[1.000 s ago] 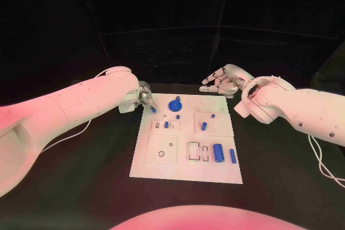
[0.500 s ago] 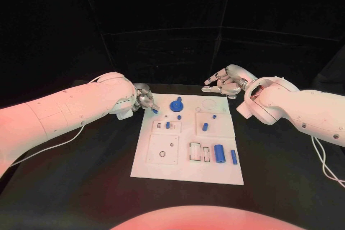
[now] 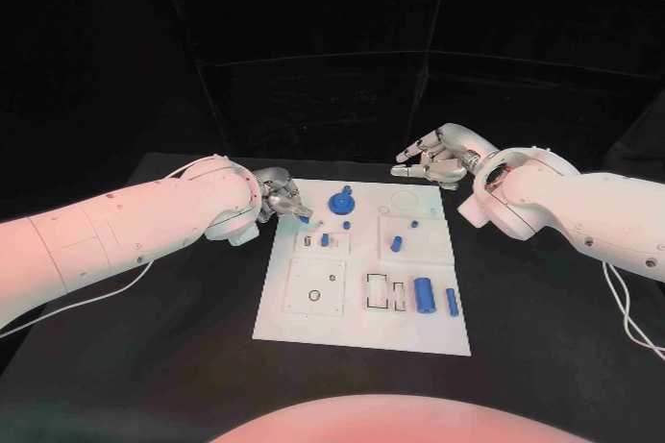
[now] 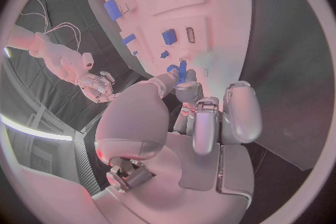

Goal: Assemble the parts on the task board

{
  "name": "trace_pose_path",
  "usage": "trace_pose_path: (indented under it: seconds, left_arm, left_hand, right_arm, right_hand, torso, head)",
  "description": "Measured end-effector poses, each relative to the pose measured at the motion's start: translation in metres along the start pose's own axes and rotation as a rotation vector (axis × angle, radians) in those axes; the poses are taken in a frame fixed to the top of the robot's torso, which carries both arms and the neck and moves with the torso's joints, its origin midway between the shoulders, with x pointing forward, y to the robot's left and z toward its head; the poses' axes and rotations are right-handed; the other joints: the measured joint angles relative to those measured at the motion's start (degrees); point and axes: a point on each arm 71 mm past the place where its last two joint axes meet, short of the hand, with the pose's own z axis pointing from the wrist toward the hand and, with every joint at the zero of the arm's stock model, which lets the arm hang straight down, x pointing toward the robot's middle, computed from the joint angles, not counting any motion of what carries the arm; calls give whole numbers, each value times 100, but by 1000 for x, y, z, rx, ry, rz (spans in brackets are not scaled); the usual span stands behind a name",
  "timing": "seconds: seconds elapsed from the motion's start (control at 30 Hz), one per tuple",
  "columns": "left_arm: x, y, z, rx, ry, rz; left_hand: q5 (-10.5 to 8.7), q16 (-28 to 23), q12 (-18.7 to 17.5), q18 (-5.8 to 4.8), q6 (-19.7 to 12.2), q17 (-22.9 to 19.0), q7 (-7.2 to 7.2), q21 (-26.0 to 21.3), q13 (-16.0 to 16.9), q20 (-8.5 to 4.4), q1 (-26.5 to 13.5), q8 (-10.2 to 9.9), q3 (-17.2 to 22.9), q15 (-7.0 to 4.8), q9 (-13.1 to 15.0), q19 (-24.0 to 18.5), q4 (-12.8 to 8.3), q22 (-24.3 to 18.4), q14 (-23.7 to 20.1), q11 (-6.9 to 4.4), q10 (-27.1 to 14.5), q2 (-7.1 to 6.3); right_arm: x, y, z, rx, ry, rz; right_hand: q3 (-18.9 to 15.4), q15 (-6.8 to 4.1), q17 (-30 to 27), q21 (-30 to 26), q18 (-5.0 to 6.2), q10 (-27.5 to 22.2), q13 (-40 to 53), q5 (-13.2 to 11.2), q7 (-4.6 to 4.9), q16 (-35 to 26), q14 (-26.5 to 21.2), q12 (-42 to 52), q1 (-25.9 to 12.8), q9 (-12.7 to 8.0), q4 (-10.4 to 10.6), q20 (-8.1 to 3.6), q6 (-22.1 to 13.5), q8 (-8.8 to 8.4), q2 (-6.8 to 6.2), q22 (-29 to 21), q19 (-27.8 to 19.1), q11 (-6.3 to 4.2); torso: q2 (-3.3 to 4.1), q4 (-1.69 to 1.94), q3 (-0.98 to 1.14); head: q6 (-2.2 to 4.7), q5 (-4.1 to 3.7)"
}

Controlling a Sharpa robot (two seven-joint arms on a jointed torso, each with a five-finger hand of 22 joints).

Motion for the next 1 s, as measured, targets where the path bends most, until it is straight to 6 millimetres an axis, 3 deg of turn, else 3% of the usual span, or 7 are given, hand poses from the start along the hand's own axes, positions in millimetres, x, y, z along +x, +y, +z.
trace_pose_path:
  seconds: [1.0]
  left_arm:
    - [30,11,-5,-38,59,40]
  left_hand:
    - [12,0,0,0,-3,0,4,-1,-5,0,-11,-10,87,0,-4,0,-40,-2,0,2,-2,-11]
  right_arm:
    - [1,1,1,-3,2,1]
  right_hand:
    - [0,0,3,0,0,0,0,0,0,0,0,0,0,-1,0,0,0,0,0,0,0,0]
  torso:
    - [0,-10,-2]
  head:
    - [-52,19]
